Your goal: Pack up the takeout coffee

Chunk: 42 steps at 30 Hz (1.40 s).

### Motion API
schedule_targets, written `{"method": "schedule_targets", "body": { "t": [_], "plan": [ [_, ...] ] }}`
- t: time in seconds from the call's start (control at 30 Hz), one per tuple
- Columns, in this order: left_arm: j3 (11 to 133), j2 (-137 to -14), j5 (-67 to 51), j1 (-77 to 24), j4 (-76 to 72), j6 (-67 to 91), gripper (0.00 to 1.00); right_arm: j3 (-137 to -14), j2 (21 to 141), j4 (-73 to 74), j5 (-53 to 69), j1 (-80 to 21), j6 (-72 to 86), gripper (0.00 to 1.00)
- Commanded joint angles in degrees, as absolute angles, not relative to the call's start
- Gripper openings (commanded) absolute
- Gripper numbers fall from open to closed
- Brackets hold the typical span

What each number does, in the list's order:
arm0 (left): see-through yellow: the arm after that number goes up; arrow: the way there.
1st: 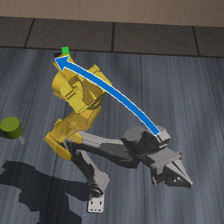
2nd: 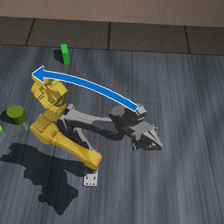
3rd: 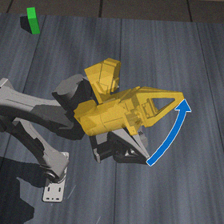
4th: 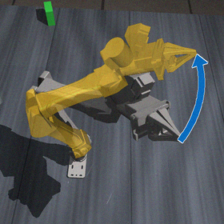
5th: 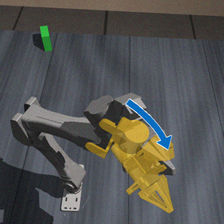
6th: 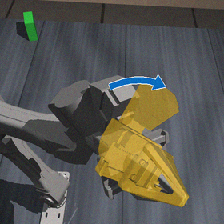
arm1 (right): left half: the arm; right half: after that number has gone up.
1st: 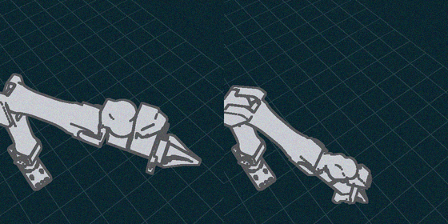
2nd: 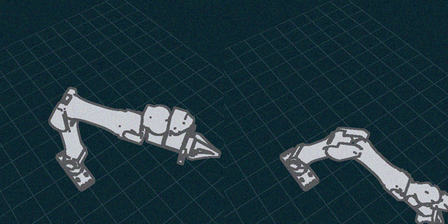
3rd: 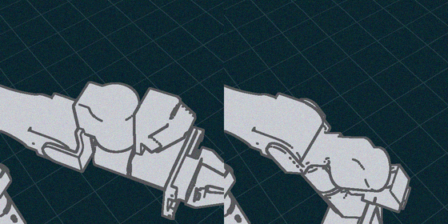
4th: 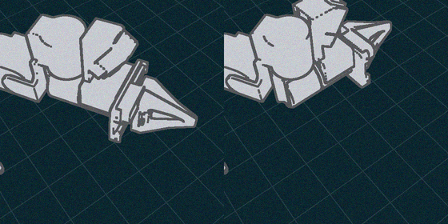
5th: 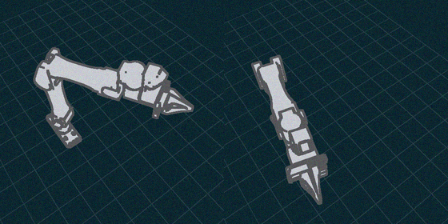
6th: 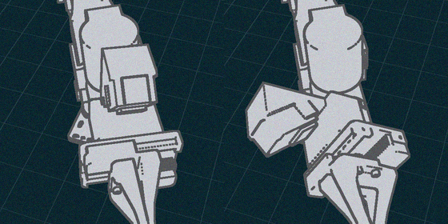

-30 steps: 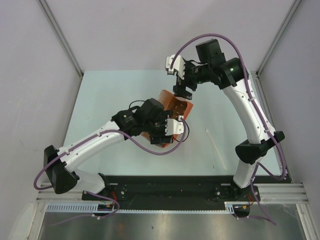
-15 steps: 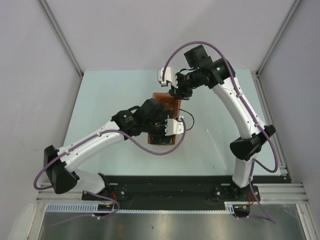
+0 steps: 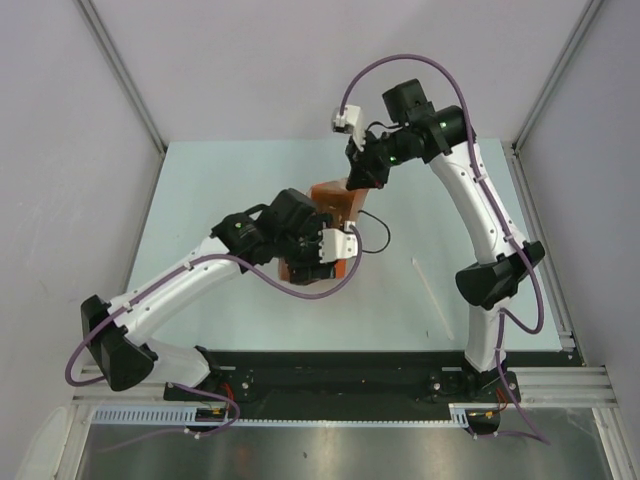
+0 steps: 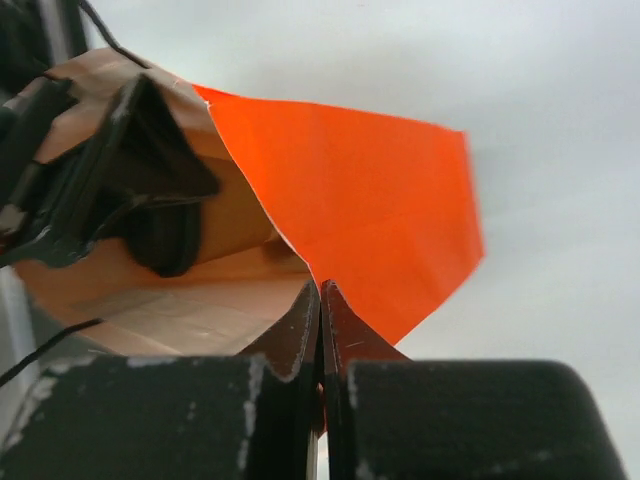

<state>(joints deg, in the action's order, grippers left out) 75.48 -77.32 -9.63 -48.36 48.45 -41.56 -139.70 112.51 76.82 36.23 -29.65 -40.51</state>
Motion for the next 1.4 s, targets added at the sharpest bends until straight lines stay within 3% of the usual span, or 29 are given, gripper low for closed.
{"method": "schedule_targets", "body": {
  "t": [0.0,0.27,0.53,0.67,0.77,1.03,1.17,1.37],
  "plan": [
    [80.77,-75.23,-10.02,-45.44,52.03,-41.14,0.48,-137.13,109.7,81.22,49.89,-26.9,-19.72,0.0],
    [82.89,-75.32,-11.16,-44.12,53.79,-40.17,0.48,-115.8,99.94,65.94,56.6,-24.52,8.84,0.0],
    [77.17,-73.22,-13.36,-43.15,52.21,-39.46,0.46,-106.88,90.81,67.06,52.91,-25.05,7.92,0.0],
    [76.03,-72.86,-14.68,-43.15,52.03,-40.25,0.46,-106.87,89.12,70.13,51.86,-26.89,2.3,0.46],
    [75.94,-72.86,-15.91,-43.24,52.21,-41.48,0.46,-113.36,91.74,73.11,48.36,-26.19,-3.24,0.65],
    [78.04,-74.35,-17.31,-43.86,53.35,-43.68,0.45,-144.1,107.66,85.15,40.44,-24.26,-23.68,0.9],
    [79.1,-75.32,-16.96,-44.38,53.26,-43.6,0.45,-143.88,106.62,86.13,38.06,-27.41,-34.5,0.98],
    [79.89,-76.2,-16.52,-45.53,53.0,-43.07,0.45,-136.24,102.48,84.99,33.93,-34.63,-41.48,0.93]
  ]
}}
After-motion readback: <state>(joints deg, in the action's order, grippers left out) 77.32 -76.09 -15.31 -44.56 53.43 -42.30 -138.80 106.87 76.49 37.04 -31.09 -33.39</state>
